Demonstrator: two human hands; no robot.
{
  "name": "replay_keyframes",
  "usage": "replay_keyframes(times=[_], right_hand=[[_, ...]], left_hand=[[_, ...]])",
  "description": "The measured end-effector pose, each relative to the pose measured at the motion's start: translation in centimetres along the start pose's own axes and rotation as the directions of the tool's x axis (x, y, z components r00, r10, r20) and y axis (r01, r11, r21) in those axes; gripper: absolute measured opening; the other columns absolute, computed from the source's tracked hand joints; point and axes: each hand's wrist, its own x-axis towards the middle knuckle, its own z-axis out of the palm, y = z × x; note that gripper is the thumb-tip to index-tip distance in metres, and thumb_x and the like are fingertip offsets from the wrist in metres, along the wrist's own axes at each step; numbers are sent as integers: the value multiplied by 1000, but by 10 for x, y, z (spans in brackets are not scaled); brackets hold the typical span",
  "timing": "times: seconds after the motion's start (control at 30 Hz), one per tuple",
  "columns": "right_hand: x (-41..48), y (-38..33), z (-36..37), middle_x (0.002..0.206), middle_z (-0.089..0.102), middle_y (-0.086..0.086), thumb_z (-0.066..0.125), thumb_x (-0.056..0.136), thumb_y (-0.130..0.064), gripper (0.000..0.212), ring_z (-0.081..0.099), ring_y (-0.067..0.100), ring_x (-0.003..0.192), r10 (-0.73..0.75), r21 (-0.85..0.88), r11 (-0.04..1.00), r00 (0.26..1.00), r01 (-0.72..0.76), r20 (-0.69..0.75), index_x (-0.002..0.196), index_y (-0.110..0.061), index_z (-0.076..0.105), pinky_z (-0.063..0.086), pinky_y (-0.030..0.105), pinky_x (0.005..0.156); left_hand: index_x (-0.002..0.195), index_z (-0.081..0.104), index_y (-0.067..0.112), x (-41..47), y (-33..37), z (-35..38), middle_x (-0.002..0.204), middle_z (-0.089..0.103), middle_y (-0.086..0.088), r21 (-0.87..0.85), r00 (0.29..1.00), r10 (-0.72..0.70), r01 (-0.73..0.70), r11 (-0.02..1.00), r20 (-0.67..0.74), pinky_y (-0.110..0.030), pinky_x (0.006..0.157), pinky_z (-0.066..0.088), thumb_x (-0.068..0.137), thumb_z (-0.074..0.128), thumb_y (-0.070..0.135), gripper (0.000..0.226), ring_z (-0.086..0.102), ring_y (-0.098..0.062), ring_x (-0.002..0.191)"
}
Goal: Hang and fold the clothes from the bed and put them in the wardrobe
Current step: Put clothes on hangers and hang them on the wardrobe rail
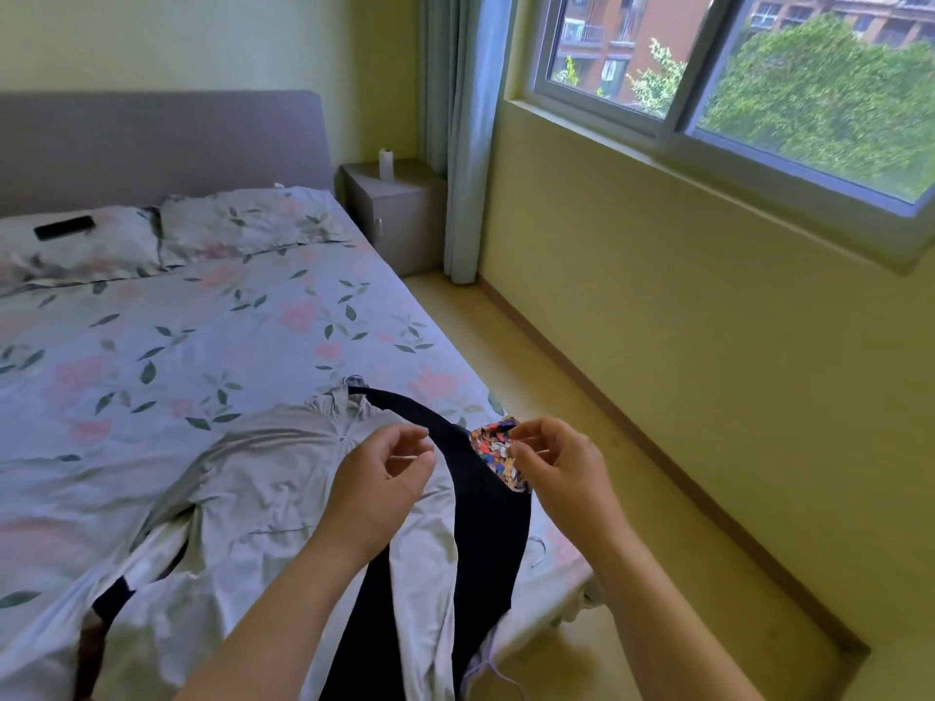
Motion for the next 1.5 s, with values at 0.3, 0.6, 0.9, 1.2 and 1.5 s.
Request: replay_keyframes(times=[0.3,0.6,0.9,1.2,1.5], right_hand=[[102,28,1,79,70,-8,62,87,-15,14,67,8,77,16,43,999,985,-24,174,87,-29,66,55,28,70],[226,61,-24,81,69,-13,59,88,-18,16,60,-4,63,-69,22,998,918,66,390,88,-33,65,40,10,50],[270,100,7,81,70,-9,59,89,-19,16,66,3,76,-39,-31,997,804,71,594,87,-34,64,55,23,68],[298,130,28,82,69,-15,59,89,-21,13,64,-2,74,61,-147,989,805,32,589,91,-32,66,44,9,55],[332,186,80,86,70,-11,58,90,-21,12,65,6,77,168,-205,977,775,-50,609,94,-31,65,50,23,62]], left_hand=[[99,63,33,66,-4,29,100,69,9,37,988,-97,102,994,-124,-8,74,45,91,65,16,19,64,-1,91],[101,64,28,117,-7,98,100,69,8,7,910,-249,266,964,-333,-11,75,46,90,65,13,18,65,-4,93],[107,63,23,131,-33,109,100,68,7,-11,800,-373,418,908,-470,-12,75,44,90,64,14,20,64,-4,92],[100,61,30,175,-88,105,96,65,12,57,798,-419,489,871,-434,-4,63,41,90,63,19,15,61,3,83],[107,61,20,260,-165,110,100,60,12,96,786,-490,560,823,-377,-11,71,42,92,59,22,16,59,-3,89]])
